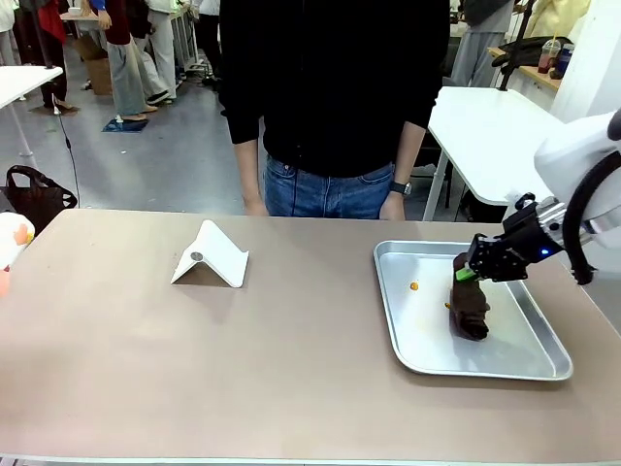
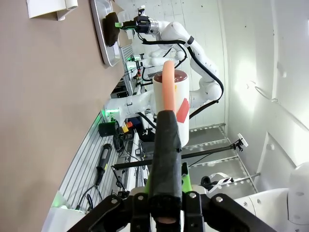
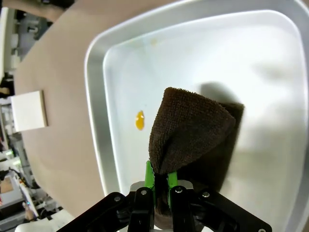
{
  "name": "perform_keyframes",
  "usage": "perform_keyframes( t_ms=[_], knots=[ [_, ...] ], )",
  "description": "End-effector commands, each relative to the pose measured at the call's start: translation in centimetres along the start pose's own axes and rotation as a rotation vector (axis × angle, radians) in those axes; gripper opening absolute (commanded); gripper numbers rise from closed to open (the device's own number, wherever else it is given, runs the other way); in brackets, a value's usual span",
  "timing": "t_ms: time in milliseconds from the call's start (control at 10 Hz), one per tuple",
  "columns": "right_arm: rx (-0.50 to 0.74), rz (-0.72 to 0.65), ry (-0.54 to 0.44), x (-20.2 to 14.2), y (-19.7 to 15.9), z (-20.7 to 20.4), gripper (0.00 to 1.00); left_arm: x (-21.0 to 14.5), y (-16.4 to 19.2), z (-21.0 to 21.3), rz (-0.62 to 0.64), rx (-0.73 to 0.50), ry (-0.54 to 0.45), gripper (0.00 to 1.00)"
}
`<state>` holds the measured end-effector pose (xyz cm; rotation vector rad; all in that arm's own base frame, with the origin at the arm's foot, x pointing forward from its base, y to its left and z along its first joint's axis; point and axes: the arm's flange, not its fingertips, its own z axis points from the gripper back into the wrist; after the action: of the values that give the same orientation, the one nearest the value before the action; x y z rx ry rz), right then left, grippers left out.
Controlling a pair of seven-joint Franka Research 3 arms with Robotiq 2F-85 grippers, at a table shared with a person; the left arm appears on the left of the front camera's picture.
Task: Clean the surface of the table.
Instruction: Clean the area not pointed to by the person.
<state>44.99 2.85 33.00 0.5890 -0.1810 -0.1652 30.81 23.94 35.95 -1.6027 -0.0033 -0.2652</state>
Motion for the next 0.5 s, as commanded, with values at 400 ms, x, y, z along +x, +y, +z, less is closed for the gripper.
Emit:
perform_keyframes(
  t_ms=[400],
  knots=[
    [0.126, -0.005, 0.044, 1.2, 0.2, -5.7, 0.11, 0.0, -1.2, 0.3, 0.001, -0.014, -0.008, 0.22]
  ],
)
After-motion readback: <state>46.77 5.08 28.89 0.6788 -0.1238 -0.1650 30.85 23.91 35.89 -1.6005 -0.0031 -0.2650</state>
